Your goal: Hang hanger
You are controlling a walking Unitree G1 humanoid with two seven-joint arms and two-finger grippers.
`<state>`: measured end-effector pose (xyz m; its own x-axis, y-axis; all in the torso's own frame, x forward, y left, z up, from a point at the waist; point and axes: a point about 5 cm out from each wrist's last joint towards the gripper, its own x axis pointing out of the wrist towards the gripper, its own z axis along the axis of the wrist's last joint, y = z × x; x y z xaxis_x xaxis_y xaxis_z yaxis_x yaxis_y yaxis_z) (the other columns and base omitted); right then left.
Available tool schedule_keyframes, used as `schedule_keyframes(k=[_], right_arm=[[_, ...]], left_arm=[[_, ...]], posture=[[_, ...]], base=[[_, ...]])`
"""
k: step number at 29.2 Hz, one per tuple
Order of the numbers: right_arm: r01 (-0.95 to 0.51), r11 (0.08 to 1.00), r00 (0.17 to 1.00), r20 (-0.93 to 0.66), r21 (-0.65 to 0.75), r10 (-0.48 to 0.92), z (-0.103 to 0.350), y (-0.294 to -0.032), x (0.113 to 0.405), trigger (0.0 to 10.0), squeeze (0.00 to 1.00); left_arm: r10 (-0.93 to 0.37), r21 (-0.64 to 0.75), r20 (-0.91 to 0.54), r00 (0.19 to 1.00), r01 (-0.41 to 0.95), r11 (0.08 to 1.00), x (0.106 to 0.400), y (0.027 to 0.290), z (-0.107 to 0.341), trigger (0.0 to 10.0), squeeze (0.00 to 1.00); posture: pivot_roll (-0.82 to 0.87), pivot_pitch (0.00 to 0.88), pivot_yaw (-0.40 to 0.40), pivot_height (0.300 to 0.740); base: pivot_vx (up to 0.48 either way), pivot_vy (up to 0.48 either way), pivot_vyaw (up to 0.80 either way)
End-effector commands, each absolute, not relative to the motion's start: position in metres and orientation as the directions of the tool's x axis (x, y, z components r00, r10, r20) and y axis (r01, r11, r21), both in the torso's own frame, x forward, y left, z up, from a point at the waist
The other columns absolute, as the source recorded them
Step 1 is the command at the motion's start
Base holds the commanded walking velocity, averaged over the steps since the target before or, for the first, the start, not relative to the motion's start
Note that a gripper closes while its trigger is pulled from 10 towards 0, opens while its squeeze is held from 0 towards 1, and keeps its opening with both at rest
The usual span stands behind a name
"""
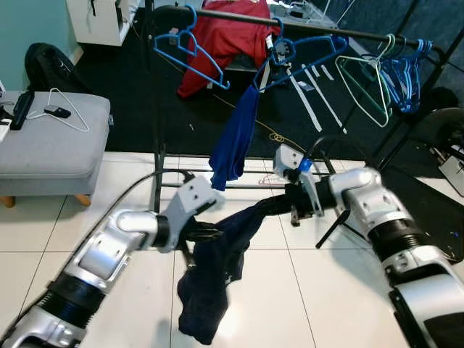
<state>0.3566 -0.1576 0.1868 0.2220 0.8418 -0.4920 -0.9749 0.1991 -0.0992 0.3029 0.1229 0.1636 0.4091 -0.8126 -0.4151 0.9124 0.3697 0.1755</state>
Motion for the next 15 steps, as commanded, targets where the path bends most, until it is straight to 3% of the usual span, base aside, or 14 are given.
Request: schedule_keyframes(k=[1, 4, 9, 15], right_arm=[[-0.963, 0.246, 0.271, -0.464, -0.113, 0.843, 0.186, -0.165, 0.356, 0.0, 0.0], [-0.959, 0.262, 0.284, -0.438, -0.111, 0.853, 0.185, -0.164, 0.355, 0.0, 0.0], [-0.951, 0.287, 0.308, -0.409, -0.115, 0.859, 0.184, -0.164, 0.355, 0.0, 0.0], [-0.924, 0.366, 0.382, -0.292, -0.108, 0.877, 0.184, -0.16, 0.358, 0.0, 0.0]], left_arm=[[-0.793, 0.162, -0.473, 0.384, 0.922, 0.351, 0.297, 0.137, 0.164, 0.0, 0.0], [-0.803, 0.151, -0.462, 0.376, 0.926, 0.346, 0.296, 0.144, 0.172, 0.0, 0.0], [-0.861, 0.113, -0.382, 0.337, 0.941, 0.318, 0.293, 0.132, 0.182, 0.0, 0.0], [-0.928, 0.023, -0.31, 0.206, 0.978, 0.209, 0.277, 0.114, 0.191, 0.0, 0.0]], posture=[[-0.08, 0.091, -0.12, 0.74], [-0.08, 0.092, -0.117, 0.74], [-0.07, 0.091, -0.108, 0.74], [-0.07, 0.085, -0.097, 0.74]], base=[[0.0, 0.0, 0.0], [0.0, 0.0, 0.0], [0.0, 0.0, 0.0], [0.0, 0.0, 0.0]])
